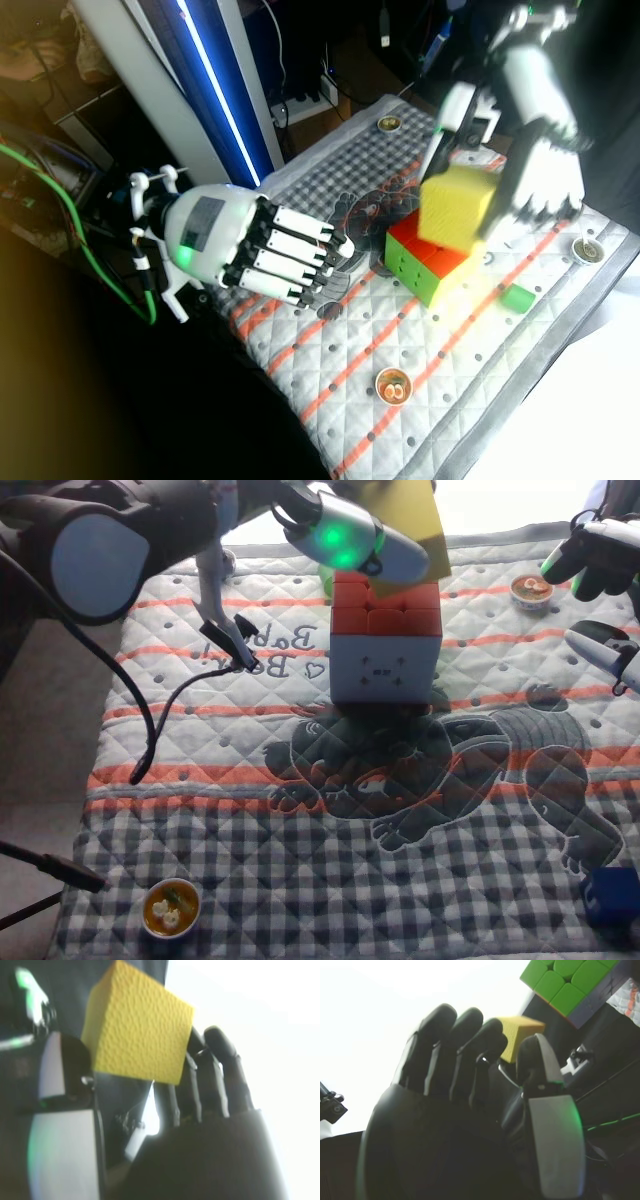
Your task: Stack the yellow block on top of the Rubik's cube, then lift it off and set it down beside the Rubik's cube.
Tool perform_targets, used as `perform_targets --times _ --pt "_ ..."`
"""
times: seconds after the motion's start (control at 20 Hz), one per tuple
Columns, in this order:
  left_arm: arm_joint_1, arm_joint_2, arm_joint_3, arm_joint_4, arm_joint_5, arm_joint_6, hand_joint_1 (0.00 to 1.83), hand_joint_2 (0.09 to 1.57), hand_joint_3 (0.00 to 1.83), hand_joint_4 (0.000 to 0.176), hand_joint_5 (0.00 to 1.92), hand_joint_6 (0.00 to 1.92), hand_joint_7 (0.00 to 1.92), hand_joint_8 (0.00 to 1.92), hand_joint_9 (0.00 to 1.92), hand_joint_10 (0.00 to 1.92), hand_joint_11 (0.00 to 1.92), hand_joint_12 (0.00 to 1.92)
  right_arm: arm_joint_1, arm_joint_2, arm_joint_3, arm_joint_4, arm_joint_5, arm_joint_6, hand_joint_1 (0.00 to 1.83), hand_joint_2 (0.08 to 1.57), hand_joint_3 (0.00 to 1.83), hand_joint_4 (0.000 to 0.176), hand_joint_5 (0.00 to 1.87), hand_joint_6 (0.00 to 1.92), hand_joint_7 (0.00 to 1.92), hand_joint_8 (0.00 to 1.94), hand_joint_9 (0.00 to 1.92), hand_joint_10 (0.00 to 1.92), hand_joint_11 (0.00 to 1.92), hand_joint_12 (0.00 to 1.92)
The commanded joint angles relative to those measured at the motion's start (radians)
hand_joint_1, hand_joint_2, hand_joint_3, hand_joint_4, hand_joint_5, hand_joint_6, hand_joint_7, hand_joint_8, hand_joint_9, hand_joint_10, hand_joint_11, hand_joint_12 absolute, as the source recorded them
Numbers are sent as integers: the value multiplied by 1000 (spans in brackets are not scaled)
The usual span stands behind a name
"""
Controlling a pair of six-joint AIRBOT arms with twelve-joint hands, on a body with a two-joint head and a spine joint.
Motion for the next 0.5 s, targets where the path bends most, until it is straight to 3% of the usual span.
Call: perform_targets --times 0.0,0.05,0.15,0.25,0.4,0.45 --pt "-6 -4 6 7 92 -9 1101 1202 0 0 815 1238 527 77 170 576 0 1320 7 -1 5 -19 118 3 1003 1269 0 0 461 956 622 1225 516 1544 408 1921" --pt "-3 -8 8 14 79 -9 1090 1206 2 0 805 1257 434 25 100 510 0 1121 7 -1 5 -19 118 3 1004 1269 0 0 457 947 610 1221 505 1538 382 1921" --pt "1 -13 14 21 64 -9 1070 1212 1 0 799 1271 596 65 242 565 0 1280 7 -1 5 -19 118 3 1040 1269 0 0 463 923 594 1223 503 1562 401 1921" --pt "5 -14 17 21 57 -10 1032 1213 1 0 799 1283 688 110 263 659 0 1407 7 -1 6 -19 118 3 1076 1258 0 0 461 936 573 1248 492 1608 405 1921" --pt "7 -14 22 18 53 -10 904 1245 0 156 719 1374 513 50 108 743 0 1458 7 -1 6 -19 118 3 1044 1277 0 0 448 945 587 1224 482 1550 348 1921" --pt "9 -12 22 14 53 -10 885 1252 1 172 702 1395 478 36 65 733 0 1429 7 -1 6 -19 118 3 1032 1272 0 0 446 943 579 1204 488 1561 387 1921"
